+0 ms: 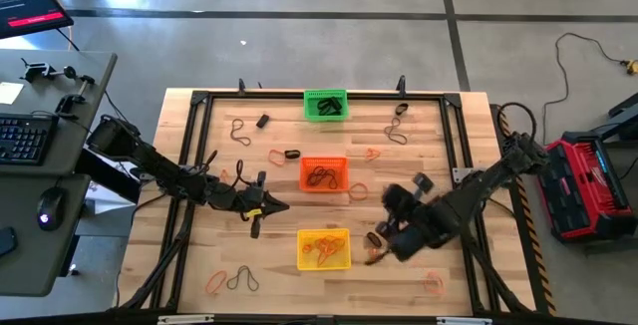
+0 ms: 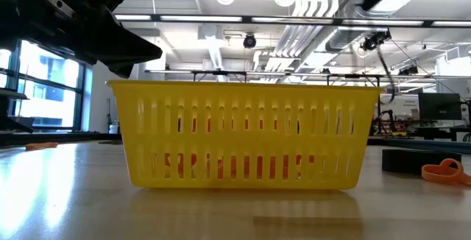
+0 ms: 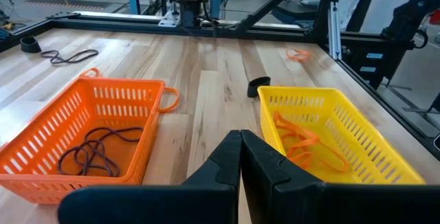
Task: Sort rubber bands into baskets
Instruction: Put the purple rubber band into the orange bin
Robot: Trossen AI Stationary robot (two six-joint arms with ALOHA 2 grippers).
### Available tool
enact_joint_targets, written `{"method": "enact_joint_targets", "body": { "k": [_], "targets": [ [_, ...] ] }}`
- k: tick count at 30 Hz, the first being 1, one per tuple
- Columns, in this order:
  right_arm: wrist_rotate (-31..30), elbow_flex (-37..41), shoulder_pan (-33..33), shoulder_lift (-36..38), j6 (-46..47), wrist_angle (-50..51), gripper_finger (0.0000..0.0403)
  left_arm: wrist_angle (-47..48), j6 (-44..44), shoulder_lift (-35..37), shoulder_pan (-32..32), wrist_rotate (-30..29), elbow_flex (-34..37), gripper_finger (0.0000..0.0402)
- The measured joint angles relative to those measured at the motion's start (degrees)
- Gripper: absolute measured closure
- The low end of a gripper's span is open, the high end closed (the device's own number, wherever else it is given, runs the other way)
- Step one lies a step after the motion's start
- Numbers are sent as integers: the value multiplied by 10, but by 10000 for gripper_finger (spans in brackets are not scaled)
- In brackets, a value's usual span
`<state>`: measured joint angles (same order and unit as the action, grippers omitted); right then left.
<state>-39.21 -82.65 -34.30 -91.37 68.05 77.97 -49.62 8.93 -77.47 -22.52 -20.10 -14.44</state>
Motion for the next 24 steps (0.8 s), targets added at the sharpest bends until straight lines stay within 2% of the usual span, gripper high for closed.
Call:
{"method": "enact_joint_targets", "body": {
  "k": [9, 13, 19, 24],
  "targets": [
    [-38, 0, 112, 0, -191, -191, 403, 0, 0, 0, 0, 0, 0, 401],
    [-36, 0, 153, -2, -293, -286, 403, 0, 0, 0, 0, 0, 0, 401],
    [2, 0, 205, -35, -405, -408, 403, 0, 0, 0, 0, 0, 0, 401],
    [34, 0, 235, -83, -431, -445, 403, 1, 0, 0, 0, 0, 0, 401]
  ]
}}
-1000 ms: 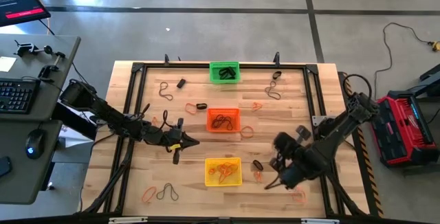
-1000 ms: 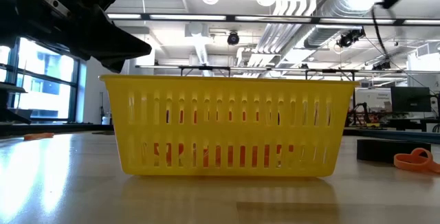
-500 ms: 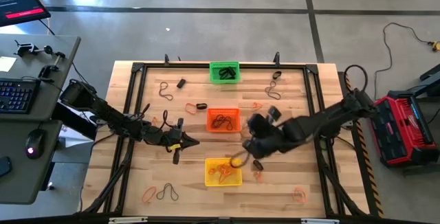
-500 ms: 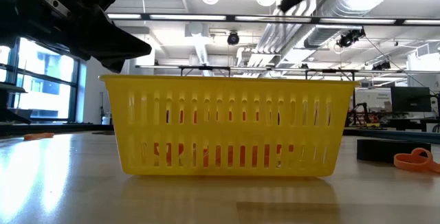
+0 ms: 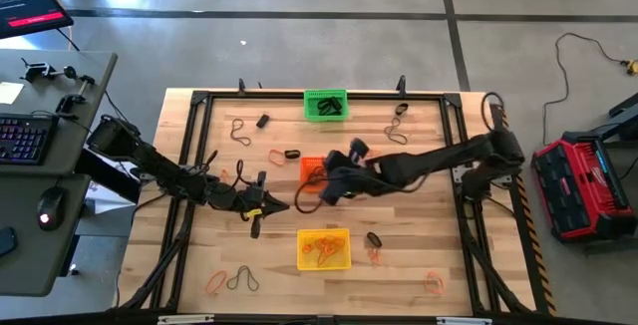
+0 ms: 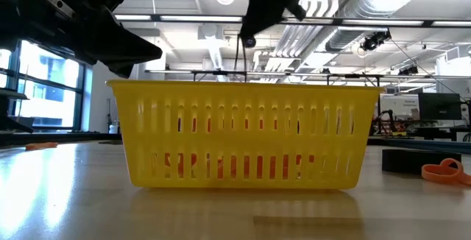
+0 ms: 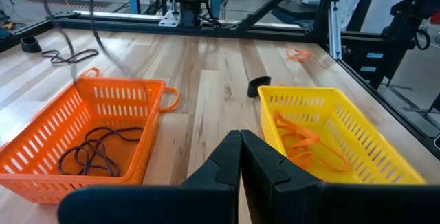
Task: Sort rubber bands into baskets
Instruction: Put the purple rubber band into the orange bin
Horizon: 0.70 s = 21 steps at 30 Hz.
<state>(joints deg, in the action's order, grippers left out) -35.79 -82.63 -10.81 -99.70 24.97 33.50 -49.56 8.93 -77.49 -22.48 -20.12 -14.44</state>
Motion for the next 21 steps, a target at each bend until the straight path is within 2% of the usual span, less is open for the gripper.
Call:
{"method": "enact_joint_targets", "body": {
  "k": [12, 21],
  "targets": [
    [2, 0, 58, -103, 0, 1, 403, 0, 0, 0, 0, 0, 0, 401],
    [52, 0, 76, -135, 0, -15, 403, 0, 0, 0, 0, 0, 0, 401]
  ]
}}
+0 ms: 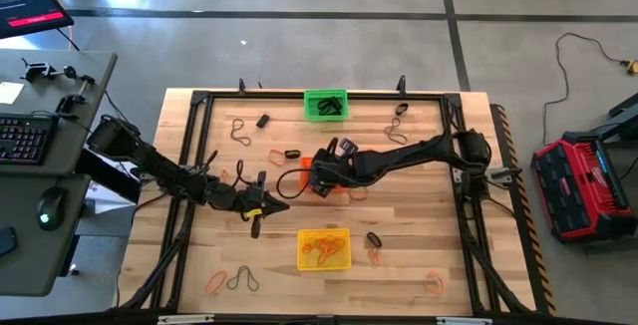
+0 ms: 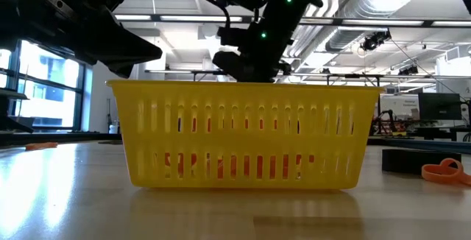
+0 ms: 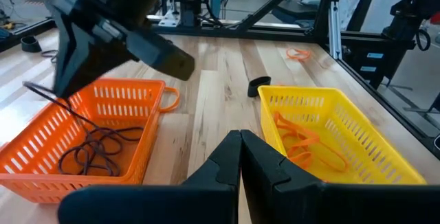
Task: Sort rubber bands into baskets
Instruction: Put the purple rubber band into the orange bin, then put the black rubber band into the green bin
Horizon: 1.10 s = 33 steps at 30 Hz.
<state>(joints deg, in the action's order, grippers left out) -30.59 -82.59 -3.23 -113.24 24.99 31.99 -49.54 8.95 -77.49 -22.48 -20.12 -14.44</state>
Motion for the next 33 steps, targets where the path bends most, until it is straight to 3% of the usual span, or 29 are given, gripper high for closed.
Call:
{"method": "enact_joint_targets", "body": {
  "k": [8, 17, 21, 25, 30, 33],
  "targets": [
    [81, 0, 7, -4, 20, -2, 387, 3, 0, 0, 0, 0, 0, 401],
    [93, -1, 7, -2, 14, 2, 281, 3, 5, 0, 0, 0, 0, 401],
    [90, -23, 2, 5, -4, 26, 259, 3, 4, 0, 0, 0, 0, 401],
    [14, -27, -24, 6, -29, 39, 289, 3, 5, 0, 0, 0, 0, 401],
    [-9, 11, -50, 11, -33, -16, 388, 4, 6, 0, 0, 0, 0, 401],
    [-9, 45, -54, 22, -27, -70, 388, 4, 13, 0, 2, -14, 0, 401]
  ]
}}
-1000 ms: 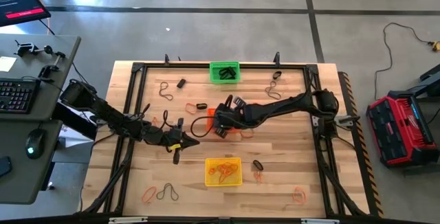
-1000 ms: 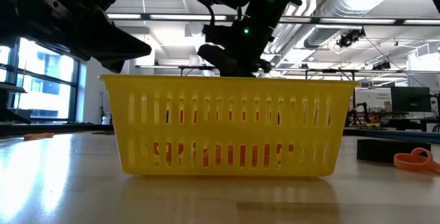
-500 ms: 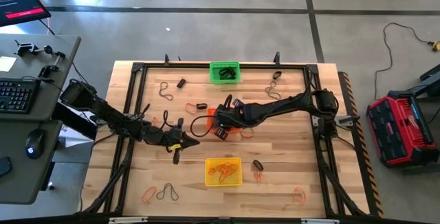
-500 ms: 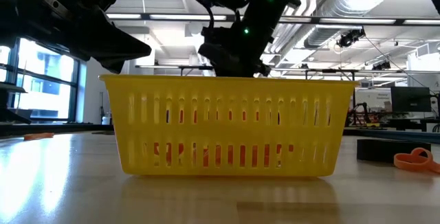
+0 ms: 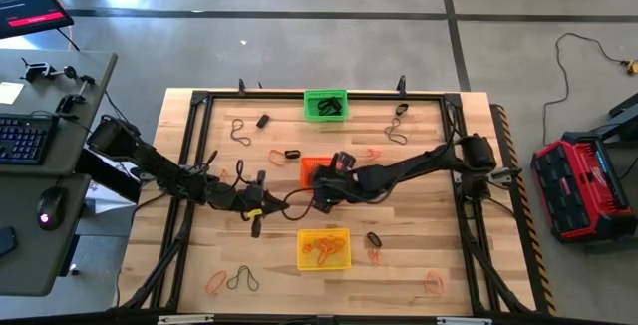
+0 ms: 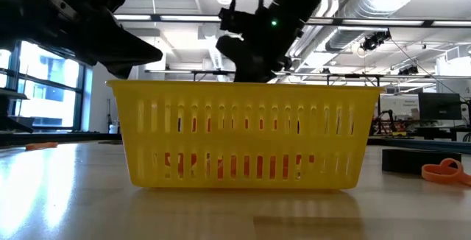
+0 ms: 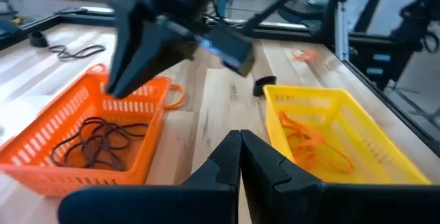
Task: Sort rubber bands into baskets
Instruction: Put the black rubber band into the green bin
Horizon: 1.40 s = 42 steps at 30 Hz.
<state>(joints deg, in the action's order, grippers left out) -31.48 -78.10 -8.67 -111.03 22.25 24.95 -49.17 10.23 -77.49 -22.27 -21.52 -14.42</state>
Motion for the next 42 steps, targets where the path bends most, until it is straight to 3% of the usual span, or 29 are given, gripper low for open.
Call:
{"method": "enact_joint_targets", "body": {
  "k": [8, 12, 19, 26, 30, 36, 42],
  "targets": [
    [47, 134, 0, 89, -27, -224, 401, 81, 57, 42, 64, 15, 0, 401],
    [29, 195, -2, 150, -20, -261, 402, 167, 76, 95, 124, 37, -5, 401],
    [-28, 265, -28, 221, 12, -270, 402, 414, 58, 169, 257, 95, -84, 401],
    [-73, 293, -63, 230, 44, -269, 403, 596, 6, 154, 390, 122, -161, 401],
    [-86, 302, -75, 230, 53, -269, 403, 640, -2, 131, 456, 125, -180, 401],
    [-93, 303, -85, 230, 60, -265, 403, 646, 1, 80, 527, 125, -189, 390],
    [-96, 303, -86, 230, 60, -262, 403, 624, -14, 22, 567, 124, -189, 341]
  ]
}}
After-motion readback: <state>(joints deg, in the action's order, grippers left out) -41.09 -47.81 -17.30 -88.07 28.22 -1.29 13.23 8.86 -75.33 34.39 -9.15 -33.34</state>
